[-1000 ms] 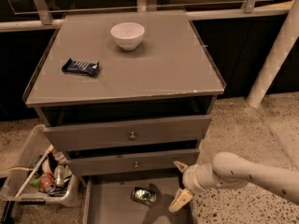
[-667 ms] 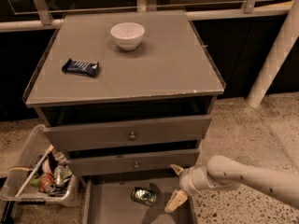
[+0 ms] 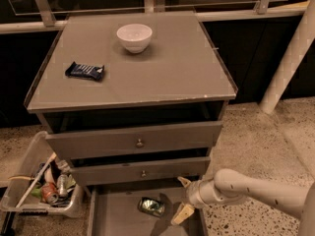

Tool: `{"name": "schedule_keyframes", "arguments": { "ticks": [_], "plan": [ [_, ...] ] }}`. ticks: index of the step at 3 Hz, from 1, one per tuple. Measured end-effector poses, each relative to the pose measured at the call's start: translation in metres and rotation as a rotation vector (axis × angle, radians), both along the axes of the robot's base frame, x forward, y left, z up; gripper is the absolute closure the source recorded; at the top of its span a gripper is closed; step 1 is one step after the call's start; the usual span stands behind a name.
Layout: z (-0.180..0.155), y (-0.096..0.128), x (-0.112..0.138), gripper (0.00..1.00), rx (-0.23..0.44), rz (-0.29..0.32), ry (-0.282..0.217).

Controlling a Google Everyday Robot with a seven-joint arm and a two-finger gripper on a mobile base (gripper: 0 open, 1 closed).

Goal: Pick green can from bottom drawer and place on counter

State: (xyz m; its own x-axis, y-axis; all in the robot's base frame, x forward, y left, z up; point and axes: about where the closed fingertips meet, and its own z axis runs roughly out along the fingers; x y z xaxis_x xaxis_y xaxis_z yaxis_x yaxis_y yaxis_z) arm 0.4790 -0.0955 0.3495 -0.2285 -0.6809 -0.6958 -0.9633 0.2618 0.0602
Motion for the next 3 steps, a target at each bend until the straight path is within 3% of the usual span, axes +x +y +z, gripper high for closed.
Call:
{"name": "schedule_keyframes", "arguments": {
  "ticks": [2, 3],
  "plan": [
    [-0.040, 0.003, 0.002, 0.00, -0.002, -0.004, 0.028],
    [-0.068, 0.007, 0.010, 0.00, 0.042, -0.001, 0.014]
  ]
}}
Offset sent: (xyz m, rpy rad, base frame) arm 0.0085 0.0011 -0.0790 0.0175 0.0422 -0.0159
